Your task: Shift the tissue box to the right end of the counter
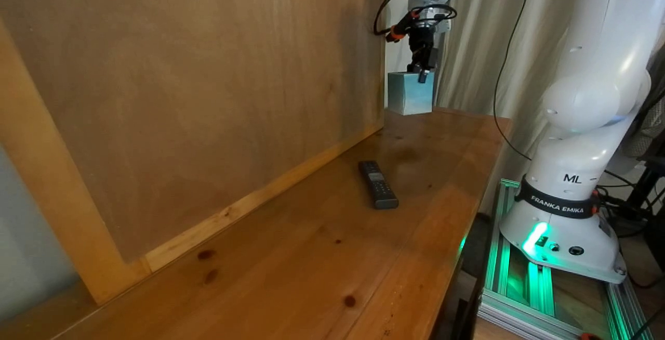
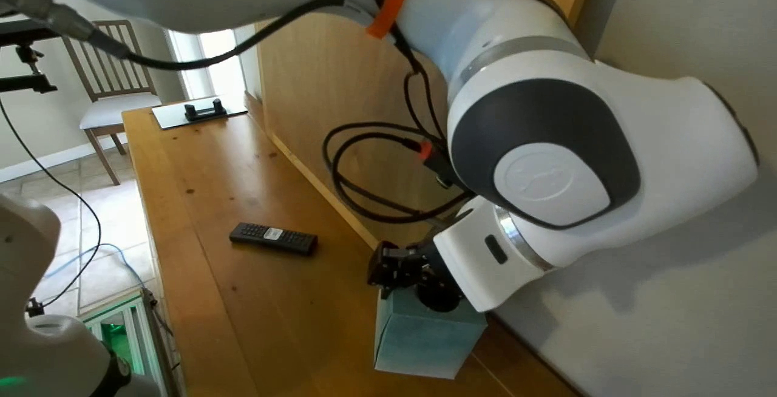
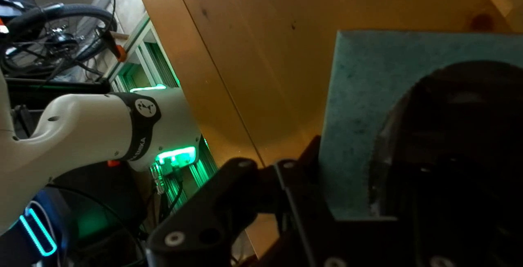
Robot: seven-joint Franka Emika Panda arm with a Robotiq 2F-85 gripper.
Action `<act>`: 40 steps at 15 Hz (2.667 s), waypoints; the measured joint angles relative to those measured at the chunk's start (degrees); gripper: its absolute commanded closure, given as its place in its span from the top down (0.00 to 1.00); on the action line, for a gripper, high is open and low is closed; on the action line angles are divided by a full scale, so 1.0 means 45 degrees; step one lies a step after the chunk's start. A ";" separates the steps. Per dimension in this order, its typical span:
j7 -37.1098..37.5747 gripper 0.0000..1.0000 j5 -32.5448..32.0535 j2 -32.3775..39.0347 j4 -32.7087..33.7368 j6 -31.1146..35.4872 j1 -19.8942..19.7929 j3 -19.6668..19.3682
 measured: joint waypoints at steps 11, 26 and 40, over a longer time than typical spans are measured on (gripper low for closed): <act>0.0393 0.00 0.1880 0.2414 0.2558 -0.0602 -0.1225 -0.0727; 0.1564 0.00 0.3764 0.4961 0.5173 -0.0308 -0.3006 -0.0668; 0.1498 0.99 0.4035 0.5208 0.5834 0.1696 -0.3467 -0.0131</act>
